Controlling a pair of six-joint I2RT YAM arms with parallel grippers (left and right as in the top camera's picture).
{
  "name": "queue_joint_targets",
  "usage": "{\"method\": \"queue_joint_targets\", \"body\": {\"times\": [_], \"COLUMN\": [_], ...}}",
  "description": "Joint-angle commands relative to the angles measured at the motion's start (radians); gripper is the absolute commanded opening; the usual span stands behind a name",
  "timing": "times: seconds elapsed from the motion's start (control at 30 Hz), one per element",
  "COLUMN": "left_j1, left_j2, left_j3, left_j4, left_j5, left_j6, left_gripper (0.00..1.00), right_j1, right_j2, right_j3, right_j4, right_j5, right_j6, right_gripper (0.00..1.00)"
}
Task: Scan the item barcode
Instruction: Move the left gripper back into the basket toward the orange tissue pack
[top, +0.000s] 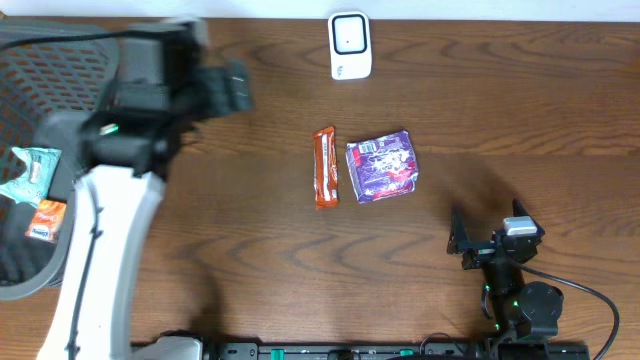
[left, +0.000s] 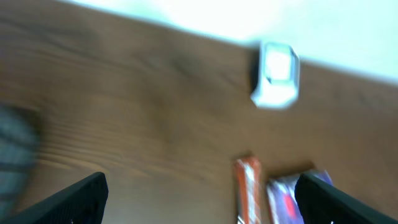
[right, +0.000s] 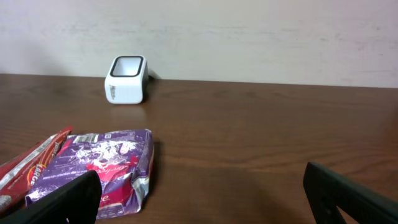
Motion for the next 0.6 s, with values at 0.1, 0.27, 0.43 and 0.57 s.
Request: {"method": "queue_joint_targets", "body": {"times": [0.1, 0.27, 0.43, 0.57], "left_j1": [0.232, 0.404, 0.547, 0.608], "left_j2": [-0.071, -0.047, -0.006, 0.038], "left_j3": [0.019, 0.019, 0.019, 0.012], "left_j4": [0.084, 0.093, 0.072, -0.014], "left_j5": [-0.082, -0.082, -0.182, -0.291], "left_j6": [0.029, 0.029, 0.118, 0.28], "left_gripper": [0.96, 0.96, 0.96, 0.96], "right_j1": [-0.012, -0.012, -0.012, -0.012], "right_j2": [-0.001, -0.001, -0.001, -0.001], "right_j3": [-0.002, -0.002, -0.002, -0.002], "right_j4": [-0.003, -0.003, -0.003, -0.003], "right_j5": [0.005, 0.005, 0.005, 0.005], "right_j6": [-0.011, -0.011, -0.011, -0.011], "right_gripper": [0.99, 0.99, 0.99, 0.99]}}
